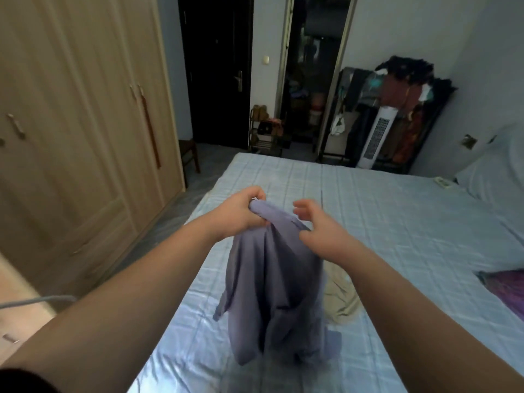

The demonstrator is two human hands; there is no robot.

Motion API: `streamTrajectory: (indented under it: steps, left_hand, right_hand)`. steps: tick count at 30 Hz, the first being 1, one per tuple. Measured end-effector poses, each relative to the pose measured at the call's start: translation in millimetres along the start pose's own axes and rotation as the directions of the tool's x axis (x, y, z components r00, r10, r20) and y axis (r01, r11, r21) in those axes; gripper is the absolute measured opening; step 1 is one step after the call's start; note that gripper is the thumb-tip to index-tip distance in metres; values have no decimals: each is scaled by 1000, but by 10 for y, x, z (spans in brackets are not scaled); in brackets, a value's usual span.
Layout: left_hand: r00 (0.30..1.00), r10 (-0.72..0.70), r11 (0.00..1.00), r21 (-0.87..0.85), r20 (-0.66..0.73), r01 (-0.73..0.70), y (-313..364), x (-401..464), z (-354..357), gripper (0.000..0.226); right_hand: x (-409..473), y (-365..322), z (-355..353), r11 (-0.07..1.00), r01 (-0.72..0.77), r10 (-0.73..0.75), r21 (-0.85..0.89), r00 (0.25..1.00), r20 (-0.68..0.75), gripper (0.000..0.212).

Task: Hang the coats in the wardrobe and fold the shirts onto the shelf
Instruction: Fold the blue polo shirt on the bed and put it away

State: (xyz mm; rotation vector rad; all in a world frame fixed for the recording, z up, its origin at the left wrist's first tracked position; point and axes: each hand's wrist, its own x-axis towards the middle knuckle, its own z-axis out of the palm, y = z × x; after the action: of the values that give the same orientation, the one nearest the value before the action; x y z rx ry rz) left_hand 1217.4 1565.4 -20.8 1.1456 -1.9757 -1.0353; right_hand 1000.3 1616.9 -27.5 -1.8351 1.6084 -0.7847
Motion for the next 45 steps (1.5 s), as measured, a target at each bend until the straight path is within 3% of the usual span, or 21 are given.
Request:
streamTrajectory:
  steps: [2,5,10,13,15,19,21,26,29,33,36,38,40,42,45]
  left_hand:
    - [999,1,1000,23,44,-2,41,-37,50,33]
    - [997,2,999,32,74,-5,25,-122,31,40]
    - [996,69,996,60,47,-72,-19,-325,-109,51]
    - [994,112,991,71,-11,-111,-77,-393,-116,53]
    - [997,72,995,64,-11,-72,-148,-436,-110,54]
    - [992,-68,976,213,105,44,-486,-532,14,29]
    - [980,-146,968,224,138,113,-689,-608,126,19]
    - [943,-249,959,192,220,208,-1180,-745,391,23]
    - [958,-284,947,170,52,271,-1296,-737,466,6]
    - [927,-285,950,56,-246,307,-1203,-651,273,21]
    - [949,-148,951,223,-280,214,-1015,-585,-127,17]
    - [962,-54,927,344,-269,148,-821,-520,-426,16]
    - [970,0,883,455,-243,114,-585,-451,-665,33]
    - [980,25,858,508,-195,80,-358,-381,-833,44]
    - [997,48,882,471,-66,-11,-175,-238,-1017,36]
  right_hand:
    - [-43,-281,200,994,107,-110,28,985,129,70]
    - [4,-496,306,998,69,-67,-12,991,115,75]
    - [-6,-491,336,994,-15,39,-106,974,224,31]
    - [-19,-470,357,999,-8,5,33,996,87,19]
    - [-33,-485,343,987,6,-5,160,1000,-8,23]
    - [-47,-582,190,974,21,17,227,986,-164,8]
    - [-38,-600,48,971,20,38,240,971,-237,14]
    - [-96,-554,-315,914,39,119,404,926,-359,8]
    - [-165,-437,-446,948,15,123,318,904,-410,12]
    - [-253,-155,-620,991,-137,116,-4,858,-500,23]
    - [-347,65,-813,952,-273,158,-139,825,-542,16]
    - [-374,201,-969,941,-323,215,-100,798,-563,18]
    - [-383,288,-1115,943,-332,271,-2,774,-572,23]
    - [-388,314,-1245,944,-274,329,183,781,-531,31]
    - [-320,329,-1428,864,-136,366,485,831,-419,31]
